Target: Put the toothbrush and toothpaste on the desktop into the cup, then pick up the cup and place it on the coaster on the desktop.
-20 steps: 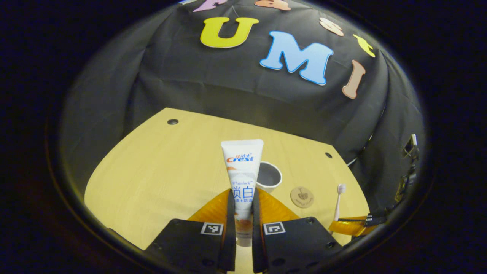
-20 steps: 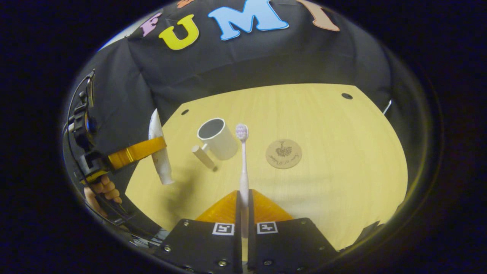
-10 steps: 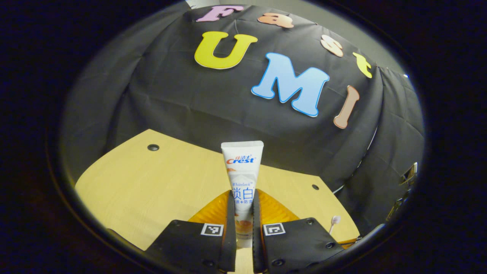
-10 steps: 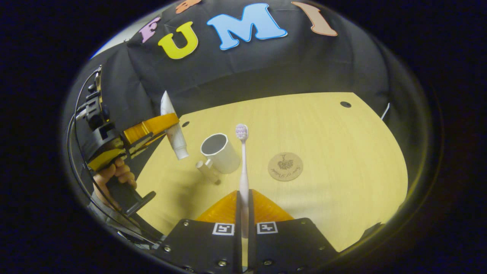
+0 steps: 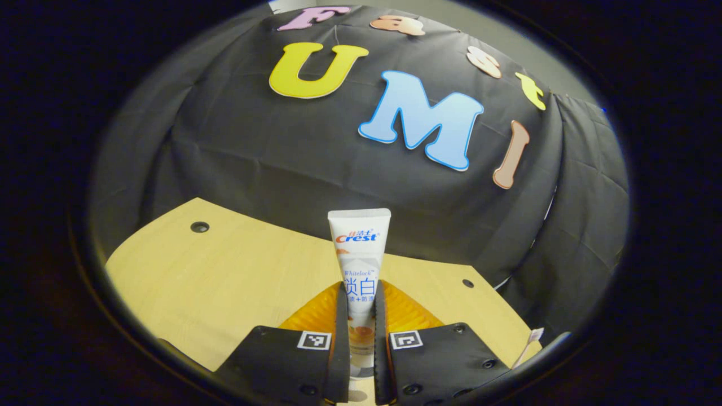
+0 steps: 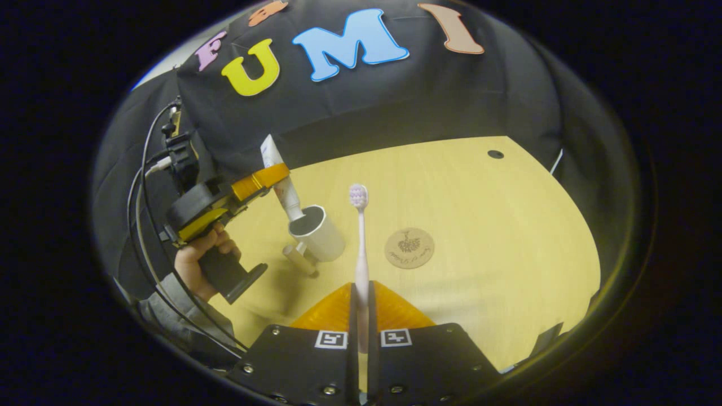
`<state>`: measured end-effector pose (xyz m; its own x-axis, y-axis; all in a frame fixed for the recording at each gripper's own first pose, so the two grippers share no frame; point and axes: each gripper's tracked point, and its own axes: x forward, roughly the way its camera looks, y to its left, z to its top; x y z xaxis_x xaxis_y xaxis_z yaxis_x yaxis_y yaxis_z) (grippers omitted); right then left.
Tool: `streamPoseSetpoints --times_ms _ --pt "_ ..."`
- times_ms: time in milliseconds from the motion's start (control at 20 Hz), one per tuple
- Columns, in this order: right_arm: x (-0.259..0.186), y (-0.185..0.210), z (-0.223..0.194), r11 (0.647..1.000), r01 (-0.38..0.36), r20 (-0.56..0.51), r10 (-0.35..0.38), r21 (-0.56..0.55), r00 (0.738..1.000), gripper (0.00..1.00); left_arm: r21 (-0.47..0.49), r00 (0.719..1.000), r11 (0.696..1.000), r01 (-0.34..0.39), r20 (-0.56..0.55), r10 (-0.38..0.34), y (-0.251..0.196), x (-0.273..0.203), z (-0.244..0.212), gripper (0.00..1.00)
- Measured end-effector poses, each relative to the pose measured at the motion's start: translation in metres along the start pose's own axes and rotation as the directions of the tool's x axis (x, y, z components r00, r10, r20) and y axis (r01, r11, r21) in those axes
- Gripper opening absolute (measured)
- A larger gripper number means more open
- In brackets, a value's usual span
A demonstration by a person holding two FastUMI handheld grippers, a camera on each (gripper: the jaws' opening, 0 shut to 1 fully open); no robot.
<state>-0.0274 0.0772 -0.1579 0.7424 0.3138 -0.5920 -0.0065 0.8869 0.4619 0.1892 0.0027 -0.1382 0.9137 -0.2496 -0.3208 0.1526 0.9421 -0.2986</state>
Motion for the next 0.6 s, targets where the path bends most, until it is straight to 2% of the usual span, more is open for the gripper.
streamPoseSetpoints --times_ms 400,600 --pt "0.012 0.015 0.01 1.0 -0.016 0.005 0.016 -0.015 1.0 0.07 0.112 0.997 0.994 0.012 -0.081 -0.003 0.002 0.016 -0.034 0.29" --pt "0.017 0.019 0.015 0.999 -0.02 0.014 0.021 -0.027 1.0 0.07 0.095 0.99 0.995 0.021 -0.141 -0.007 0.0 0.008 -0.051 0.37"
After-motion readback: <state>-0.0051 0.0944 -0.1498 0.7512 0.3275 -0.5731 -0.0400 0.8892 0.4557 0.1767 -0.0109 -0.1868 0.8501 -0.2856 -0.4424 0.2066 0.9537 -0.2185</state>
